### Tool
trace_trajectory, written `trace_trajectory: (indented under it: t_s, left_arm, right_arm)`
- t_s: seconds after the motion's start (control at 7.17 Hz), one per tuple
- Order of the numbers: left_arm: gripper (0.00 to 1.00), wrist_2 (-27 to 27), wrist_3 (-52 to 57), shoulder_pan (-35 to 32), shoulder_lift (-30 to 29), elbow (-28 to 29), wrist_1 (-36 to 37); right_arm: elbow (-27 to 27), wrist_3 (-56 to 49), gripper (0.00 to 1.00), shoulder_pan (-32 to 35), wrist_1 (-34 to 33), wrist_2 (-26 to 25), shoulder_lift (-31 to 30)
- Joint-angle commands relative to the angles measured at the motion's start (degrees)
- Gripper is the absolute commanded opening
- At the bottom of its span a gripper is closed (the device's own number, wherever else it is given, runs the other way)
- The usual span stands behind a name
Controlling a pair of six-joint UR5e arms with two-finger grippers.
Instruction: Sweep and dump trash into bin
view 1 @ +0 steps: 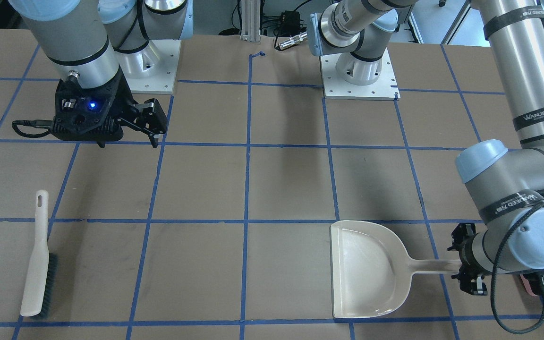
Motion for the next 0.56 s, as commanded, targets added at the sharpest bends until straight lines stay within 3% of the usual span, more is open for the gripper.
trace_trajectory:
  t_s: [0.0, 0.28, 0.42]
  left_arm:
    - [1.00, 0.04, -0.46, 0.37, 2.86, 0.49, 0.10]
    - [1.00, -1.02, -0.20, 0.37, 5.14, 0.75, 1.23]
    - [1.00, -4.06, 3.46, 0.63, 7.51, 1.10, 0.90]
  right_arm:
    - [-0.06, 0.44, 1.00, 0.11, -0.50, -0.27, -0.02]
    - [-0.06, 0.35, 1.00, -0.07, -0.94, -0.09, 0.15]
    - [-0.06, 0.44, 1.00, -0.06, -0.86, -0.18, 0.15]
